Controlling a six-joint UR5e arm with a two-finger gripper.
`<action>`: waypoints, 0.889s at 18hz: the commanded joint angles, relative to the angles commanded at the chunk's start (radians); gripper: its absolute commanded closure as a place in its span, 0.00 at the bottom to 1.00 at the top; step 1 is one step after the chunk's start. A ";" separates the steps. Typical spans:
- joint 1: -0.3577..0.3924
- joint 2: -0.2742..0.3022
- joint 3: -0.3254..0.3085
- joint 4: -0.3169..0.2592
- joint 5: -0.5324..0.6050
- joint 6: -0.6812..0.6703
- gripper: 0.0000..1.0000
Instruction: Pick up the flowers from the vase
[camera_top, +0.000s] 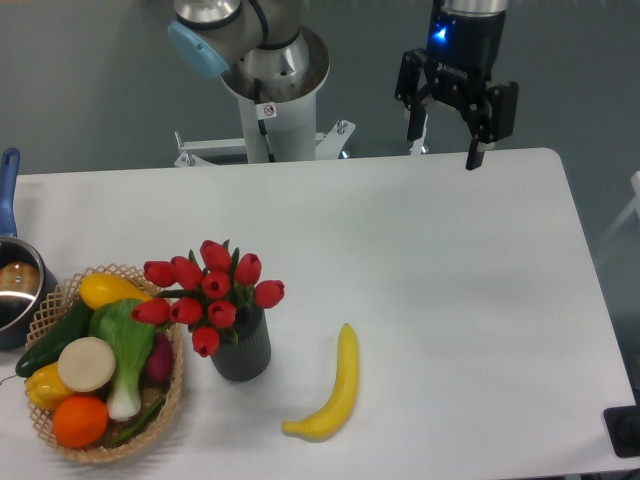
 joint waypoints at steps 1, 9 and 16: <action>0.000 0.002 0.002 0.000 0.000 -0.011 0.00; -0.002 0.000 -0.011 0.002 -0.058 -0.073 0.00; -0.008 0.032 -0.121 0.151 -0.170 -0.313 0.00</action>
